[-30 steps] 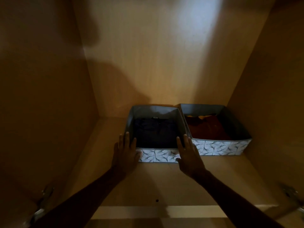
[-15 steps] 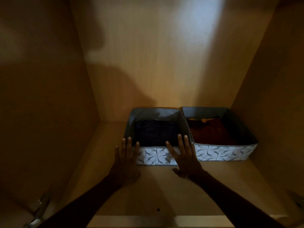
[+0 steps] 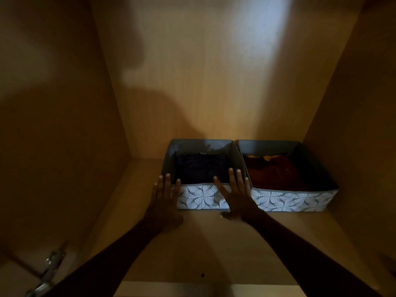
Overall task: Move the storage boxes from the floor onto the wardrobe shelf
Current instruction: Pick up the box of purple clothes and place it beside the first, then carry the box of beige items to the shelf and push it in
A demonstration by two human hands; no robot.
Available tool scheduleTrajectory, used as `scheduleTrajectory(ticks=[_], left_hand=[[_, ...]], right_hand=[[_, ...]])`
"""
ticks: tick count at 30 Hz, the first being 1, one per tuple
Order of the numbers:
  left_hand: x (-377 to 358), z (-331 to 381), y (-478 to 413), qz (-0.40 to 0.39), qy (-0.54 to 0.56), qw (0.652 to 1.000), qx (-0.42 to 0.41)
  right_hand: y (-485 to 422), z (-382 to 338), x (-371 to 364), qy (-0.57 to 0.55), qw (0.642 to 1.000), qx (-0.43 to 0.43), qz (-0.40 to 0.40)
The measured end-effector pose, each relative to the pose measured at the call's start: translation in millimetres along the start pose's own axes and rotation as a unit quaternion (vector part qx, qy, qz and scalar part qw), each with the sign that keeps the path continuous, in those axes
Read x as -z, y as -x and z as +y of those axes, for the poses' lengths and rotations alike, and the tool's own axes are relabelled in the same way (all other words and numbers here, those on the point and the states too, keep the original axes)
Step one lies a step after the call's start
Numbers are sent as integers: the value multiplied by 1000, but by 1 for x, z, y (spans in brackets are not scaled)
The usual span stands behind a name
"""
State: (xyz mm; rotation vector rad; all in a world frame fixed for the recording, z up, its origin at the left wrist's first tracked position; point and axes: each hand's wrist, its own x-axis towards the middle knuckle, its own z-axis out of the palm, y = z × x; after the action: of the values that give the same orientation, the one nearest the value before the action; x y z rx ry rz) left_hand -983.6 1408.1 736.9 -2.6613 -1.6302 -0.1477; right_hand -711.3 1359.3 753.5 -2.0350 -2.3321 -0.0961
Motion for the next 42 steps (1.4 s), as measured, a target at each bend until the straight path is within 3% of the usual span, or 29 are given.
scheduleTrajectory(ticks=[8, 13, 18, 24, 32, 42], left_hand=[[15, 9, 23, -30, 41, 998, 32], [10, 17, 79, 17, 165, 985, 51], [-7, 28, 151, 99, 377, 911, 134], [-25, 54, 234, 151, 526, 795, 260], [-43, 105, 376, 168, 510, 729, 426], [-60, 250, 552, 279, 453, 540, 652]], right_hand=[[20, -7, 2, -1, 1000, -1, 13], [56, -30, -6, -50, 999, 11, 12], [109, -68, -11, -209, 978, 22, -12], [160, -122, -17, -420, 905, 63, -32], [213, -177, -34, -484, 834, 154, -218], [318, -234, -78, -369, 765, 310, -427]])
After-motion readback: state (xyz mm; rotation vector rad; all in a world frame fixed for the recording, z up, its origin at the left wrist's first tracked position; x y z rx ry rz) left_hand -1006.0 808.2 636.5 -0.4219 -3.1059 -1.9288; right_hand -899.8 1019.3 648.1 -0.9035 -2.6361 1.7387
